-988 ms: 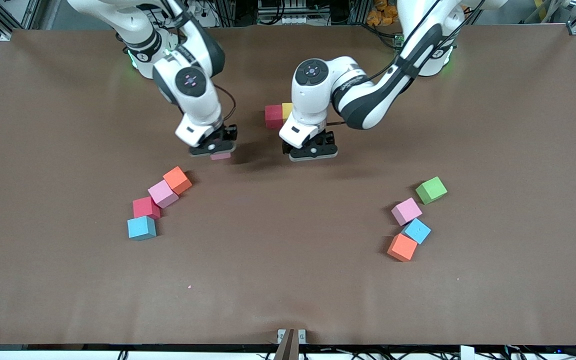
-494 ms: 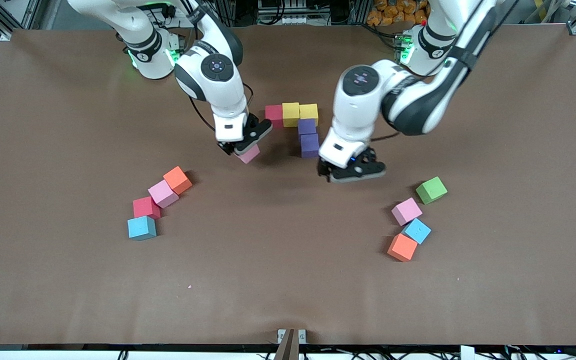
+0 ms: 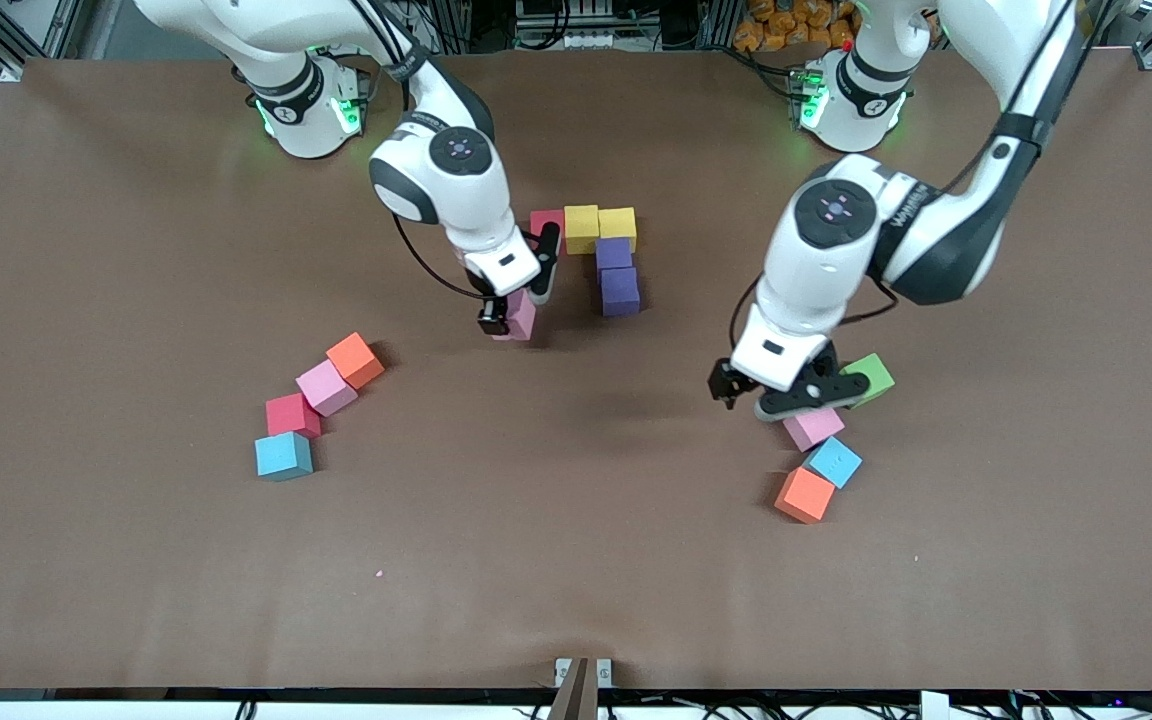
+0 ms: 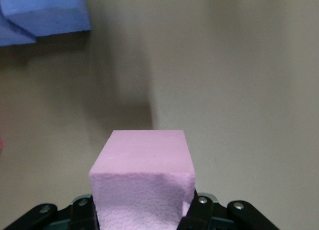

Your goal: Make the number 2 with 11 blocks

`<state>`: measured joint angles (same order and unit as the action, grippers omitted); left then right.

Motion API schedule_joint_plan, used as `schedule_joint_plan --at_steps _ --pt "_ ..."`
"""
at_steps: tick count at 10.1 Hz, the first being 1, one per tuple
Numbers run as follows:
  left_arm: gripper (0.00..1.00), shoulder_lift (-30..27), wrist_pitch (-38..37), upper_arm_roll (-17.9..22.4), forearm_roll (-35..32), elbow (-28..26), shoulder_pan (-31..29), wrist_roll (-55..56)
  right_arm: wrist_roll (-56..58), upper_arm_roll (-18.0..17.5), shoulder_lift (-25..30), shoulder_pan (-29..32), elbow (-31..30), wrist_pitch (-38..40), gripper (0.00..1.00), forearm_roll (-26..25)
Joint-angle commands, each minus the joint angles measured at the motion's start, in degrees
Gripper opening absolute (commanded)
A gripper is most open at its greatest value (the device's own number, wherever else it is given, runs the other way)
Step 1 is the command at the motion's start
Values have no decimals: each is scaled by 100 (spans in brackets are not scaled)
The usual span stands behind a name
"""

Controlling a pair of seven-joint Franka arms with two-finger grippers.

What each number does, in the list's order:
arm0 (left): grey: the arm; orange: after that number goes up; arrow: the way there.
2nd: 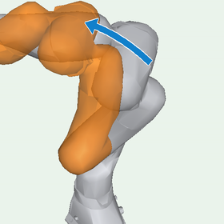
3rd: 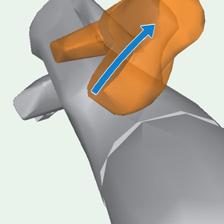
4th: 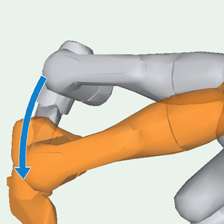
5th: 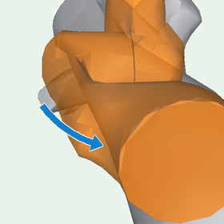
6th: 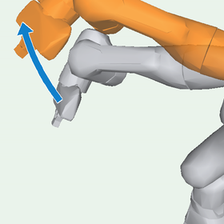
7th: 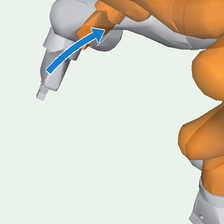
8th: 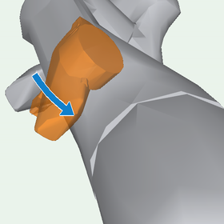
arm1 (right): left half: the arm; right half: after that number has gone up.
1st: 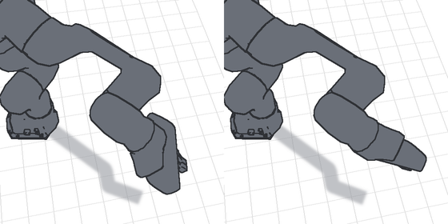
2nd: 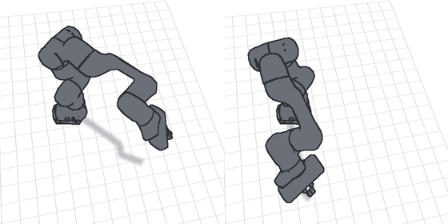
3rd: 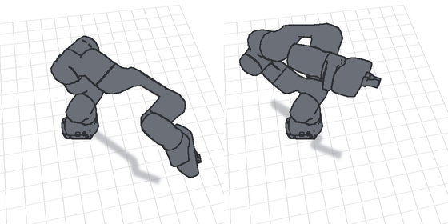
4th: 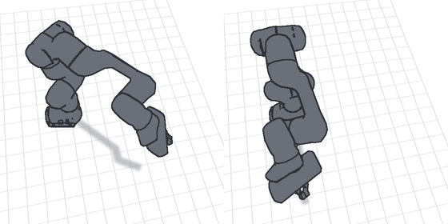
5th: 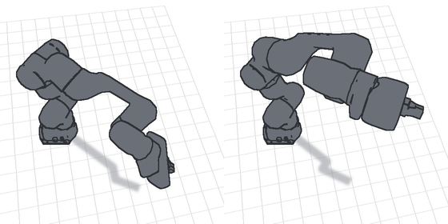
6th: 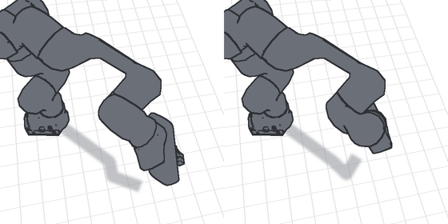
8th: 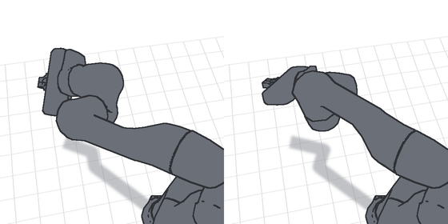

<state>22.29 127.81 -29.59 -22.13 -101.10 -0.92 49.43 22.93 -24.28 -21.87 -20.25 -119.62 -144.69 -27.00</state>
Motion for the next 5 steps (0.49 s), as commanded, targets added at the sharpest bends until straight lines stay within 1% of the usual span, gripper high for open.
schedule_joint_plan --at_steps 1,3,4,5 --pt "100 100 -116 -47 200 152 -408 -887 54 -60 -378 -190 290 19 50 -341" --pt "100 362 -116 -38 253 388 -663 -1914 -69 -60 -642 -426 570 46 48 -315" --pt "100 494 -116 -38 253 502 -743 -2285 -148 -25 -730 -602 676 46 47 -297" --pt "100 591 -116 -38 253 538 -770 -2472 -305 -25 -748 -621 686 37 46 -297"
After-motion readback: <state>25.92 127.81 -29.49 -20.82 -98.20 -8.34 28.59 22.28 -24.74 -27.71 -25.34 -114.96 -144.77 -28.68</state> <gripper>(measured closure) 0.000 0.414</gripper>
